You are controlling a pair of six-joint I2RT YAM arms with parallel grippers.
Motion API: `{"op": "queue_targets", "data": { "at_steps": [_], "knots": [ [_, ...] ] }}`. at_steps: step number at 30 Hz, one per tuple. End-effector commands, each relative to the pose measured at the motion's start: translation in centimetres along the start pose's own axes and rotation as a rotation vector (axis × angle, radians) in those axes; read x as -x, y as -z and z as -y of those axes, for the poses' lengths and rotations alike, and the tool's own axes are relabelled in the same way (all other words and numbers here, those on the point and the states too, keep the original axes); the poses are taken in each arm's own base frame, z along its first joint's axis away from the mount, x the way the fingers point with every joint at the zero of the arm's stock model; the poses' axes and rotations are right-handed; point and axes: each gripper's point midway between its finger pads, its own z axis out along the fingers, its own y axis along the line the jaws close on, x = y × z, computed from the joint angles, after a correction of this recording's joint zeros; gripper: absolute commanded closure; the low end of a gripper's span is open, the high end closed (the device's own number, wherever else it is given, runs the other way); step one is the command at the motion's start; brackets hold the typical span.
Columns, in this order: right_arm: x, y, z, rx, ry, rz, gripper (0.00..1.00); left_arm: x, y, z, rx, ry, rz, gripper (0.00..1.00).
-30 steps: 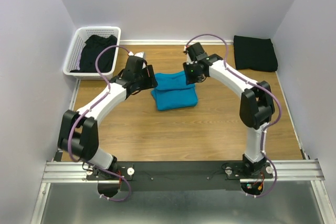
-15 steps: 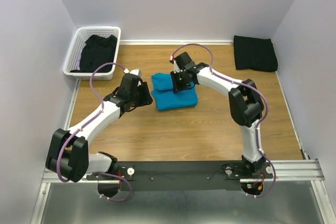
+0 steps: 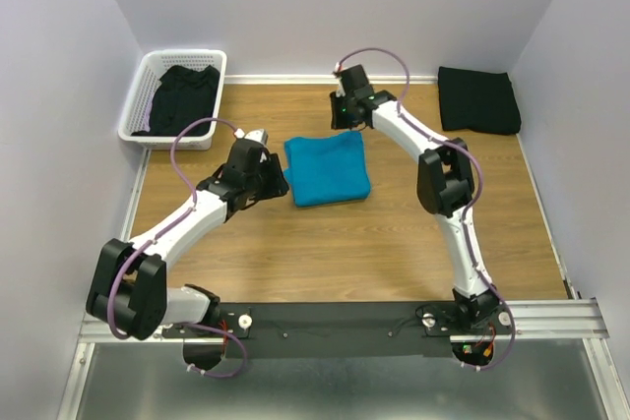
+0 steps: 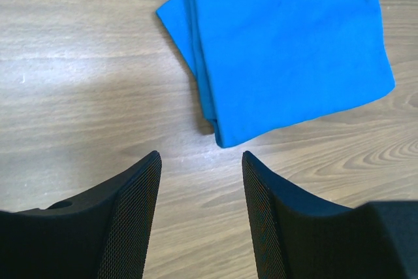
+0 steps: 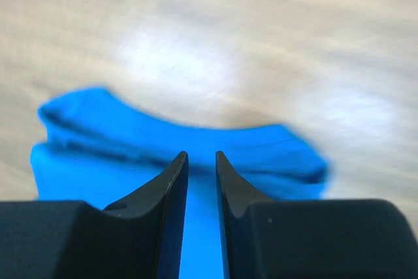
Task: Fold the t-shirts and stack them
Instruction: Fold the tshirt
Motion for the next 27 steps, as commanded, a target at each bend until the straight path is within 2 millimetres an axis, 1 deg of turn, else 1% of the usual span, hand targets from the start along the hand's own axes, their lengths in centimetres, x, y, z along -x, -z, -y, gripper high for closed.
{"op": "queue_targets", "data": {
  "at_steps": [1,2,3,5,6,7,8,9,10,11,12,13,14,15,16,18,19,20,21,22,23,24,25,26,27],
  "knots": [
    [4.7,1.6,2.3,0.028,-0.103,0.097,0.69,1.9,-0.7,2.0,-0.073,-0.015,0.048,0.39],
    [4.6,2.1,1.9,0.063,-0.107,0.093,0.69,2.6,-1.0,2.6,-0.091,-0.019,0.059,0.39],
    [4.2,3.2,1.0,0.158,-0.110,0.079,0.69,3.7,-1.1,3.4,-0.117,-0.023,0.088,0.39],
    [3.3,4.1,0.2,0.236,-0.124,0.062,0.69,5.1,-1.9,4.7,-0.161,-0.028,0.105,0.41],
    [3.6,4.6,-0.3,0.281,-0.126,0.086,0.69,6.2,-2.2,5.5,-0.194,-0.033,0.134,0.41],
    [1.8,5.5,-1.2,0.363,-0.151,0.044,0.69,7.0,-3.1,5.9,-0.208,-0.029,0.133,0.42],
    [1.5,5.9,-1.6,0.402,-0.165,0.045,0.69,7.3,-3.7,6.2,-0.223,-0.028,0.127,0.43],
    [2.3,6.6,-2.0,0.451,-0.167,0.088,0.69,8.1,-4.1,7.2,-0.272,-0.034,0.135,0.44],
    [2.0,7.3,-2.5,0.523,-0.200,0.076,0.69,8.5,-4.7,7.2,-0.283,-0.034,0.130,0.46],
    [0.5,6.9,-2.4,0.544,-0.224,0.050,0.69,8.7,-6.1,7.8,-0.310,-0.036,0.101,0.49],
    [0.9,7.0,-2.6,0.579,-0.218,0.077,0.69,9.0,-6.8,7.9,-0.324,-0.039,0.099,0.51],
    [0.4,7.1,-2.7,0.620,-0.223,0.061,0.69,9.1,-7.5,7.9,-0.330,-0.037,0.091,0.53],
    [-0.2,6.8,-2.8,0.644,-0.219,0.059,0.69,8.6,-8.9,7.7,-0.342,-0.031,0.061,0.58],
    [-0.5,6.7,-2.8,0.668,-0.218,0.050,0.69,8.8,-9.6,7.7,-0.356,-0.029,0.065,0.62],
    [-1.4,6.3,-2.8,0.713,-0.231,0.017,0.69,8.1,-11.0,7.2,-0.351,-0.013,0.036,0.63],
    [-2.0,5.5,-2.4,0.741,-0.242,0.012,0.69,8.1,-12.2,6.9,-0.378,0.000,0.025,0.64],
    [-2.3,5.1,-1.7,0.744,-0.271,0.006,0.69,7.9,-12.9,6.7,-0.381,0.006,0.013,0.64],
    [-2.4,4.7,-1.1,0.747,-0.288,0.007,0.69,7.5,-14.3,6.1,-0.371,0.015,-0.006,0.64],
    [-3.1,3.6,-0.5,0.756,-0.308,0.009,0.69,7.6,-14.8,5.7,-0.374,0.021,-0.009,0.66],
    [-3.0,3.6,0.6,0.771,-0.366,0.004,0.69,7.3,-16.0,5.1,-0.368,0.034,-0.024,0.68],
    [-3.1,2.6,1.5,0.781,-0.381,0.024,0.69,7.3,-16.5,4.9,-0.373,0.043,-0.032,0.69],
    [-3.2,2.1,2.8,0.782,-0.414,0.033,0.69,7.5,-16.9,4.1,-0.369,0.059,-0.034,0.69],
    [-3.4,1.6,3.4,0.789,-0.443,0.032,0.69,7.5,-17.2,3.7,-0.376,0.070,-0.042,0.69],
    [-4.4,0.6,3.9,0.806,-0.503,0.002,0.69,7.0,-17.8,3.5,-0.392,0.086,-0.064,0.69],
    [-3.8,0.9,4.1,0.817,-0.513,0.008,0.69,6.9,-18.0,3.1,-0.392,0.096,-0.069,0.69]
  ]
}}
